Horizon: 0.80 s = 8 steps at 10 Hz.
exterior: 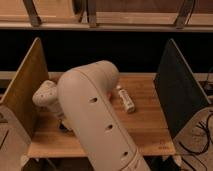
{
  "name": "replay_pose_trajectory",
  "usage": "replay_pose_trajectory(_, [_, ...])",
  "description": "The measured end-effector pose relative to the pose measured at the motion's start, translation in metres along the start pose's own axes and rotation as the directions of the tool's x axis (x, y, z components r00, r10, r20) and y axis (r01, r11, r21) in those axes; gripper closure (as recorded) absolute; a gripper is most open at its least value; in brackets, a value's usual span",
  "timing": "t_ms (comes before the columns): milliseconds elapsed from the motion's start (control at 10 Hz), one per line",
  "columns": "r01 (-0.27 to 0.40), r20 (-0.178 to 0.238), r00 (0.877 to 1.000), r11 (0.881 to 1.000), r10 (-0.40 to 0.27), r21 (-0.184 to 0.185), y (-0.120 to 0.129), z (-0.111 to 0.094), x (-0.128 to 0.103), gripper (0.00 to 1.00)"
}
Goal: Wipe the white sponge on the table
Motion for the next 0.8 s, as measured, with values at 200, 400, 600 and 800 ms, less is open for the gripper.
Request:
replay_pose_trajectory(200, [-0.055, -0.011, 0.998, 0.998, 0.055, -0.036, 0.010, 0.009, 0.017, 1.00])
replay_pose_trajectory(400, [-0.136, -0.028, 0.990, 0.989, 0.135, -0.052, 0.008, 0.018, 0.045, 1.00])
replay_pose_trajectory(600, [-0.208, -0.014, 0.978, 0.977, 0.207, -0.039, -0.007, 0.023, 0.069, 1.00])
replay_pose_trajectory(800, [-0.251, 0.005, 0.968, 0.968, 0.251, -0.021, -0.027, 0.027, 0.087, 1.00])
